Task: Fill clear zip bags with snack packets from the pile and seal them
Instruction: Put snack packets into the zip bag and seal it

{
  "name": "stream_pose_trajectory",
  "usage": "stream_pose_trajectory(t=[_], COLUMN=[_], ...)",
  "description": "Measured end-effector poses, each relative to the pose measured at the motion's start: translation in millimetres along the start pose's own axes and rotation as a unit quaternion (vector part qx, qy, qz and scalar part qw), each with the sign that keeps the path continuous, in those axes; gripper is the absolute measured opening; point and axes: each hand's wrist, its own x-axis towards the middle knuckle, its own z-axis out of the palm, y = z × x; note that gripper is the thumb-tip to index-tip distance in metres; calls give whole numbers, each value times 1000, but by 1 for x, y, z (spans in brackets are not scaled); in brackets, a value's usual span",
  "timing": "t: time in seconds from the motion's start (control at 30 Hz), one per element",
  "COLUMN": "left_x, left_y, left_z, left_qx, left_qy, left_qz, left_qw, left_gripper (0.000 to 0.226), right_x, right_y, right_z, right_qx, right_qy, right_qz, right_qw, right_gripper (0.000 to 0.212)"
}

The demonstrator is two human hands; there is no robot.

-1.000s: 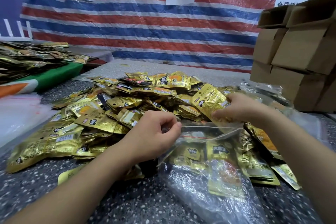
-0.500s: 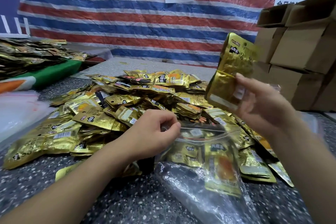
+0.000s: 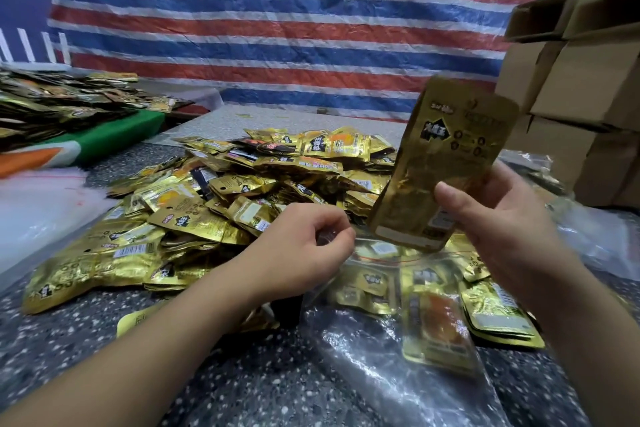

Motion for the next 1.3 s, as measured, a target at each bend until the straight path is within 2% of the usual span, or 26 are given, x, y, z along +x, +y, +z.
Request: stream_pose_trajectory(t=[0.07,0.27,0.4,0.5,0.7,0.87,0.97,1.07,1.17,1.3], left_x=[-1,1,-1,-2,0,3,2,2,3,5], left_y=[0,3,2,4,3,1,0,0,-1,2], left_z=[0,-3,-1,2,-1,-3,-5,-3,-1,0], left_qx=[-20,-32,-16,-23,-68,-89,-91,-126,-172,-185], left_qy=[3,23,11,-4,6,19,36,51,59,55], left_qz=[-7,9,5,-4,-31,-34,-28,-35,-65,-106], left_qw=[1000,999,1000,1000,997,995,995,990,981,976], left_gripper=[23,27,21,19,21,20,20,15,35,33], right_x=[-2,-5,-4,-3,-5,-7,-7,-4,-1,0], right_y=[-2,-3,5,7,8,6,6,9,11,11], right_z=[2,-4,-1,1,4,-7,-11,-11,-12,-13], right_qx=[-30,-98,-19,19,-118,-172,-163,-144,-77,-51], right_qy=[-21,-76,-12,-16,-91,-124,-130,-102,-52,-37], right_qz=[0,36,11,8,18,38,67,79,92,98], right_qw=[999,992,1000,1000,989,977,976,981,991,993], right_gripper=[29,36,40,44,38,44,42,42,44,46])
